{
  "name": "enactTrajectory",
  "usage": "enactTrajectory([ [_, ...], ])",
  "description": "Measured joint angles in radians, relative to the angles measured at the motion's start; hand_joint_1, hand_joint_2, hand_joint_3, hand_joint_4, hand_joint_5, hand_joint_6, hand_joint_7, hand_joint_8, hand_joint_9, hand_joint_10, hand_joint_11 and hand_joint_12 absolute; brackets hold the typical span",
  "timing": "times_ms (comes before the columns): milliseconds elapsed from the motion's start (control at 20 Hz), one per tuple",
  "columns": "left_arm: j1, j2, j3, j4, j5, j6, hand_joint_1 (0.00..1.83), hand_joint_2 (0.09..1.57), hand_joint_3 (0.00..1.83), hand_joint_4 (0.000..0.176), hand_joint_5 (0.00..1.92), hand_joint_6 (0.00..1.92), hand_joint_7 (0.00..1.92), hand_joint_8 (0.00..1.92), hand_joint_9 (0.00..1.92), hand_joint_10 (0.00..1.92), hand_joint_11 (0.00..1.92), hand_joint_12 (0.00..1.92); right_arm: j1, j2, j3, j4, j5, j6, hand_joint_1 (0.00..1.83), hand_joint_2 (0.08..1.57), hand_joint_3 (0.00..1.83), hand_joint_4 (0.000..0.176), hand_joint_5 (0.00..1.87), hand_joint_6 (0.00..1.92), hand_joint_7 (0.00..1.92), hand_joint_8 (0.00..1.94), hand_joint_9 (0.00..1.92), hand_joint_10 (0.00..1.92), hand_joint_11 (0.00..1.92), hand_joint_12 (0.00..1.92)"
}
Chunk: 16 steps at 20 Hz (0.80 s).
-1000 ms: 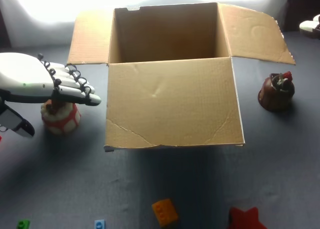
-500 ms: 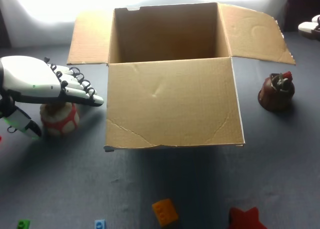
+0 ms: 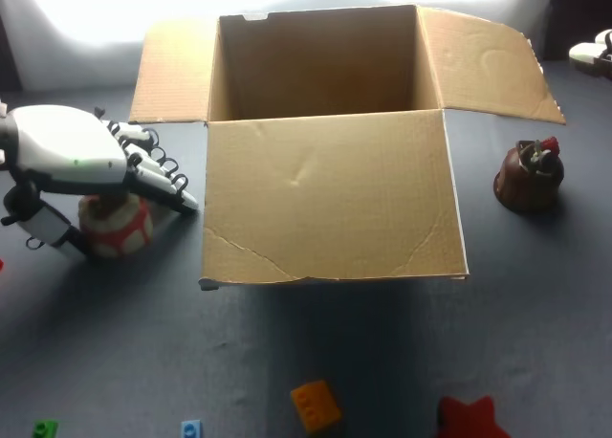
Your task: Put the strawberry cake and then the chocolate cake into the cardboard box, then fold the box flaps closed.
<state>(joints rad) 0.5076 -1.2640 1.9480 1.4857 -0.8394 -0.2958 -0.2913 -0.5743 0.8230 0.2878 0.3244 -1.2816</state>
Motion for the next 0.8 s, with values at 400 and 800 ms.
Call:
enactTrajectory([
  [400,0.006,-0.001,-0.005,0.027,-0.003,-0.001,1.42,1.28,0.02,0.000,0.25,1.55,0.39,1.72,0.50,1.78,0.33,1.92,0.000,0.000,0.000,0.001,0.000,0.000,1.21,1.05,0.01,0.031,0.02,0.01,0.02,0.00,0.02,0.00,0.00,0.00],
  [800,-0.008,0.058,-0.056,0.054,-0.015,-0.003,1.28,1.32,0.00,0.000,0.28,1.50,0.57,1.67,0.34,1.92,0.42,1.92,0.000,0.000,0.000,0.001,0.000,0.000,1.21,1.06,0.01,0.027,0.04,0.01,0.03,0.01,0.04,0.00,0.00,0.23],
])
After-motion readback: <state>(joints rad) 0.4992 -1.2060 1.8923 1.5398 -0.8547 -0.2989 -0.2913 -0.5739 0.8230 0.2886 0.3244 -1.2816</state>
